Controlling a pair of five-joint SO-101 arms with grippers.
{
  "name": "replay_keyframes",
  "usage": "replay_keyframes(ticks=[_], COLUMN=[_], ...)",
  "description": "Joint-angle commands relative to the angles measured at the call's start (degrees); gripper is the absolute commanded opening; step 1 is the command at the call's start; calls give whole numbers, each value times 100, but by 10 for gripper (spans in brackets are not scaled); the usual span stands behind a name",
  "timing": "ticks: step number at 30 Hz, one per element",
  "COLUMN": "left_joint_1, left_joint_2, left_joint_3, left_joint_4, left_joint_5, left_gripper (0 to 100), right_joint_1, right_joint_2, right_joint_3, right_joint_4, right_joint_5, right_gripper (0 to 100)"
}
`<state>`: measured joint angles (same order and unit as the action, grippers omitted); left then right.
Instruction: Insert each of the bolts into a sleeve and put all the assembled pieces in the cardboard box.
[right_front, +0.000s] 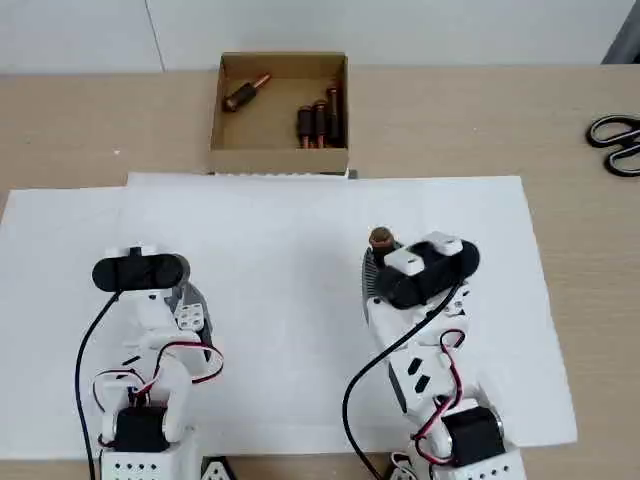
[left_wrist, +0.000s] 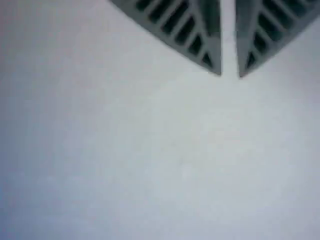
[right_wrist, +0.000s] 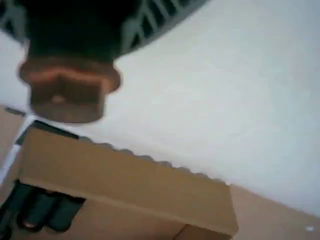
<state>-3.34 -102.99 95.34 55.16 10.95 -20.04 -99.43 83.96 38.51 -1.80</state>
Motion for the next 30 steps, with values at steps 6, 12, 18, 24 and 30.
replay_keyframes(ticks=[6, 12, 18, 24, 30], left_joint_1=[-26, -35, -35, -35, -35], left_joint_2=[-62, -62, -62, -62, -62], left_joint_3=[-13, -13, -13, -4, -4], left_joint_4=[-149, -149, -149, -149, -141], left_joint_5=[-44, -26, -26, -26, -26], left_gripper=[6, 6, 6, 6, 6], right_joint_1=[84, 92, 92, 92, 92], right_joint_2=[2308, 4884, 7055, 9059, 10923], right_joint_3=[-1749, -3508, -5099, -6690, -8607], right_joint_4=[-1033, -1525, -2114, -2818, -3011], right_joint_5=[-299, -273, -264, 255, 264], right_gripper=[3, 3, 3, 3, 3])
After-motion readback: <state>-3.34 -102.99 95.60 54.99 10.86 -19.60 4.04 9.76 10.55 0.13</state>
